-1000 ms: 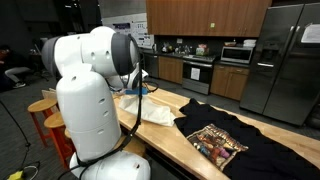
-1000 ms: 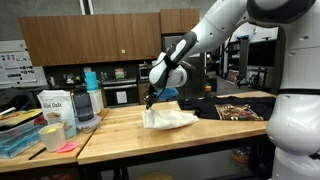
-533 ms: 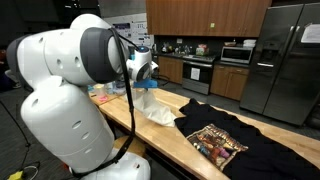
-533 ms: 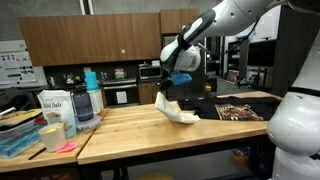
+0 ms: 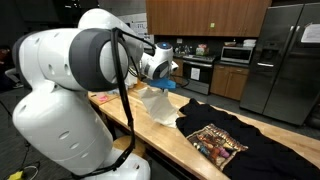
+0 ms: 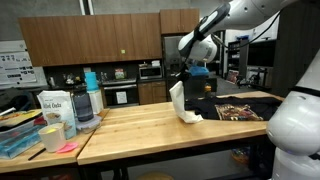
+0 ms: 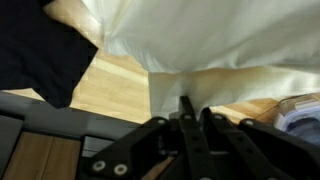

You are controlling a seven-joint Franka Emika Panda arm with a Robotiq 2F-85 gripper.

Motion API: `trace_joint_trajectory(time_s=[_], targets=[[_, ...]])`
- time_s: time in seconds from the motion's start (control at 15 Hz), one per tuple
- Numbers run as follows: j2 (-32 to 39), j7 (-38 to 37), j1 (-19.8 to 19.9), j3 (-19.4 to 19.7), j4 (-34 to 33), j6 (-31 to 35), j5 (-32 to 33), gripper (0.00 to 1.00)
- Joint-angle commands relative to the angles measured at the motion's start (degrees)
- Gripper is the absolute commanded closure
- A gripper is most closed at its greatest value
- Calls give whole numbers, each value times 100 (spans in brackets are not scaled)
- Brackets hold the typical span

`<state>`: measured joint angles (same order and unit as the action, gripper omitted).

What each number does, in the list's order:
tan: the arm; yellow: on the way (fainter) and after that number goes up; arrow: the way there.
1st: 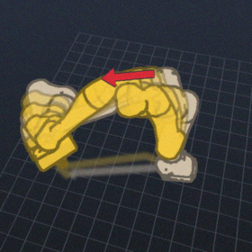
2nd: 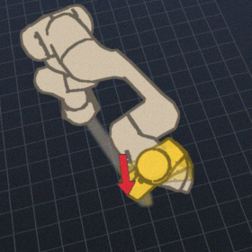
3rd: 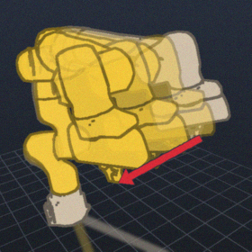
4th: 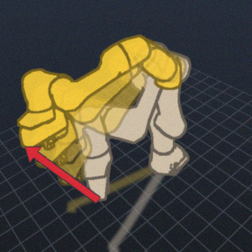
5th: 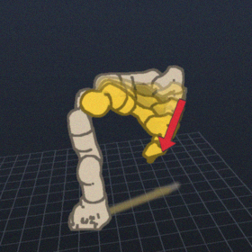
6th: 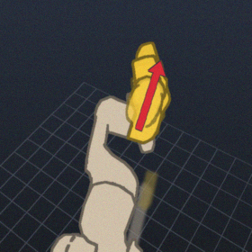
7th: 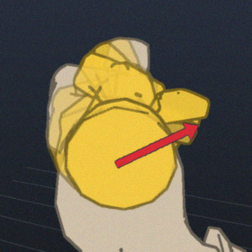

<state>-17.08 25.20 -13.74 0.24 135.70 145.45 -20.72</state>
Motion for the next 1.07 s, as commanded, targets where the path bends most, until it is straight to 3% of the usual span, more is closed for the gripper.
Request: trace_joint_trajectory(time_s=[0.0, 0.47, 1.0], targets=[[252, 149, 174, 301, -173, -323, -12, 98], [1213, 100, 565, 379, -250, -309, 23, 98], [2376, -835, 944, 59, -730, -201, 1309, 98]])
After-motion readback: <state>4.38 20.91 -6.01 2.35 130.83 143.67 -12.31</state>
